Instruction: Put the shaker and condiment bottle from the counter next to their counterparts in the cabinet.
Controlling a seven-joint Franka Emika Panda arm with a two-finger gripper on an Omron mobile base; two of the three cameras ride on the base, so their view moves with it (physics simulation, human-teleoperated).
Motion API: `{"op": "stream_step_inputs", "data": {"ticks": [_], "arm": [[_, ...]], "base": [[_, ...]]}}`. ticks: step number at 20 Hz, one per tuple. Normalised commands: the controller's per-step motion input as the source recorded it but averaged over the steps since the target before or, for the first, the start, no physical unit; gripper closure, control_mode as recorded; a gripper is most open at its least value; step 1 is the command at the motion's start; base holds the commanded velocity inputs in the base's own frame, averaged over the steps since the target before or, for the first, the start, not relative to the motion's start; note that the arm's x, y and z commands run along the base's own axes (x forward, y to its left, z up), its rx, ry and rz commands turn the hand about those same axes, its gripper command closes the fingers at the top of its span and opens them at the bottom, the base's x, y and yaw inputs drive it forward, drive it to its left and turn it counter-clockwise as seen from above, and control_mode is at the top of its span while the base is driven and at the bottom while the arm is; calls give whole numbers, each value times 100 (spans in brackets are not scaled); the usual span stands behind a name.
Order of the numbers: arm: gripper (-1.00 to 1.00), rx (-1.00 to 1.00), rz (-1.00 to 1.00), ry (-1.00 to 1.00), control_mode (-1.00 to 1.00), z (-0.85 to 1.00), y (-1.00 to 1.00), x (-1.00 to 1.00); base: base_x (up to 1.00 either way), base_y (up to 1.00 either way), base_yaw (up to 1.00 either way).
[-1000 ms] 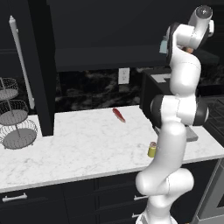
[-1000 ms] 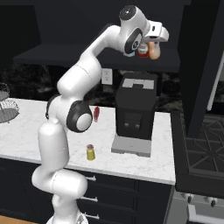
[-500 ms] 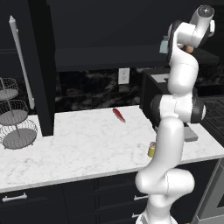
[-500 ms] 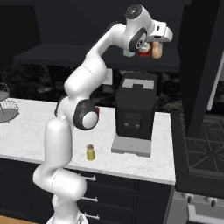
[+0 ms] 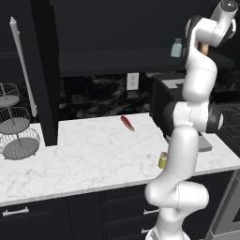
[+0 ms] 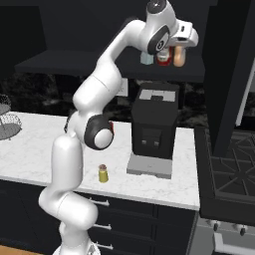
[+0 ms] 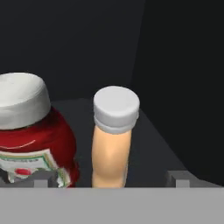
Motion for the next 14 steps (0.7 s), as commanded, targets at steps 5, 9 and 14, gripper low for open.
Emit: {"op": "stream_step_inputs", "data": {"ticks": [5, 9, 14], "arm": [[-100, 0, 1, -2, -100, -8, 20, -60], [-100, 0, 2, -3, -100, -28, 59, -69], [-100, -1, 1, -11, -100, -37, 68, -78]], "base": [[0, 0, 0], [0, 0, 0], [0, 0, 0]]}}
